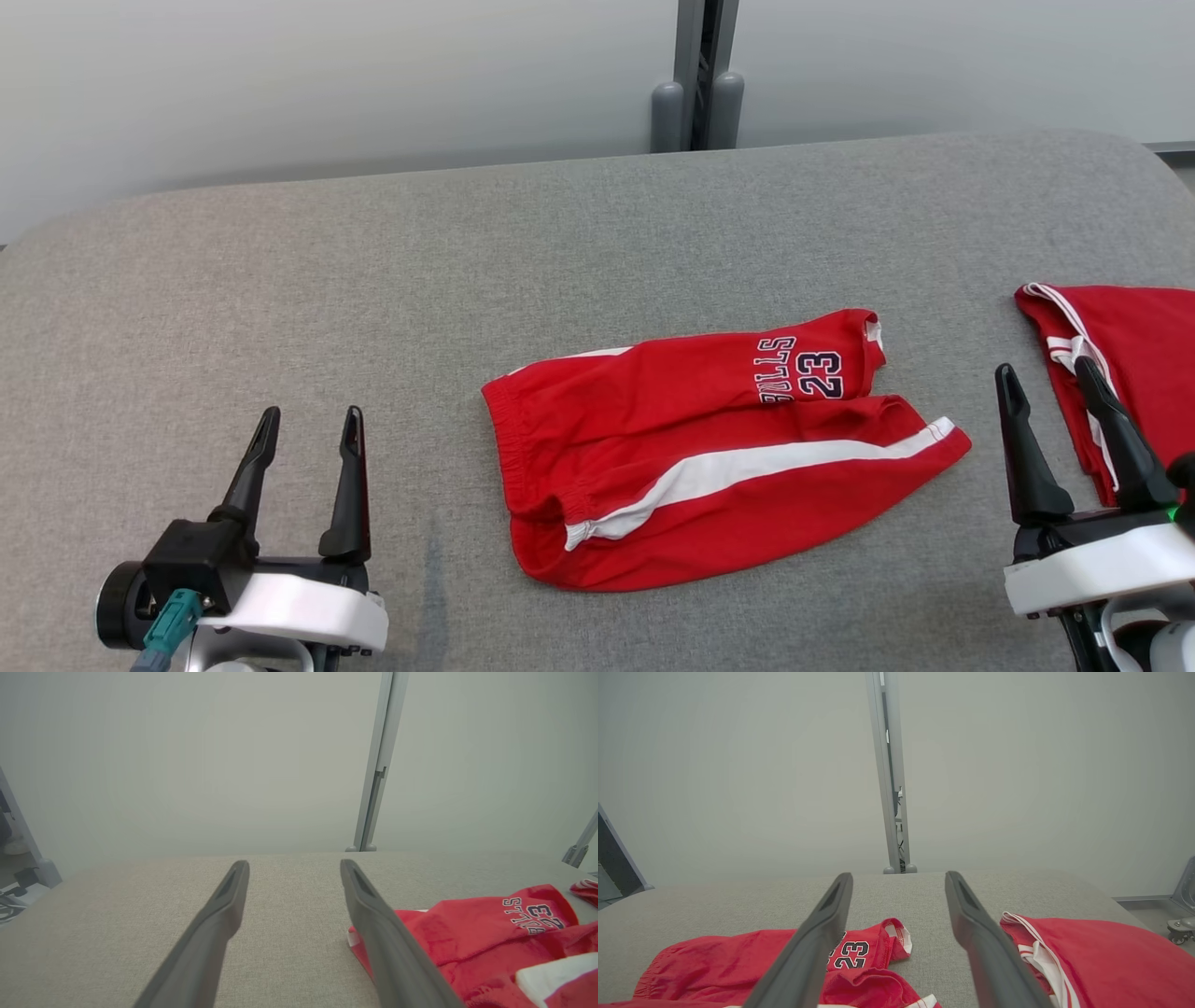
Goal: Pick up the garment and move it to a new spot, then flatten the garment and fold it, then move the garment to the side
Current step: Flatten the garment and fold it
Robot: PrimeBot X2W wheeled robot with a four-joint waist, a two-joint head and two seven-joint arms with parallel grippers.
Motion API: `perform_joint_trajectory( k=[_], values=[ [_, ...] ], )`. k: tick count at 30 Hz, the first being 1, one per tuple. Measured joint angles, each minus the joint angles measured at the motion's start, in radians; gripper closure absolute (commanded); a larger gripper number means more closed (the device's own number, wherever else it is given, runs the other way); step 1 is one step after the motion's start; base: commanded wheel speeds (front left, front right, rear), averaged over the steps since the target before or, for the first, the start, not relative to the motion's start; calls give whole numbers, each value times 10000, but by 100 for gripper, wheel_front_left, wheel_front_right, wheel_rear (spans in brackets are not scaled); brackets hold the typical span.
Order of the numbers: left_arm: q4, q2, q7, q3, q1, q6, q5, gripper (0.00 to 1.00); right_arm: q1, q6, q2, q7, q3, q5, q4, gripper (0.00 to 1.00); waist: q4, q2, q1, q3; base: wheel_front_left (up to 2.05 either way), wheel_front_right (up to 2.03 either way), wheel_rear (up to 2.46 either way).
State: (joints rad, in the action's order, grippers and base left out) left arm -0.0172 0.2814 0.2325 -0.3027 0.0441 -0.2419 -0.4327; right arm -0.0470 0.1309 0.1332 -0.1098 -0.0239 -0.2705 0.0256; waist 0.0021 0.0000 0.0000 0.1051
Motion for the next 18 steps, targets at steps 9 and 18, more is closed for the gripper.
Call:
perform_joint_trajectory(
  k=[9,18],
  values=[
    [453,-44,-894,-903,412,445,90,0,-5,0,8,221,-4,-12,142,0,120,0,0,217,0,0,0],
    [328,-395,-2972,-2506,105,1680,-917,0,-34,0,13,290,36,-69,48,0,-71,0,0,690,0,0,0]
  ],
)
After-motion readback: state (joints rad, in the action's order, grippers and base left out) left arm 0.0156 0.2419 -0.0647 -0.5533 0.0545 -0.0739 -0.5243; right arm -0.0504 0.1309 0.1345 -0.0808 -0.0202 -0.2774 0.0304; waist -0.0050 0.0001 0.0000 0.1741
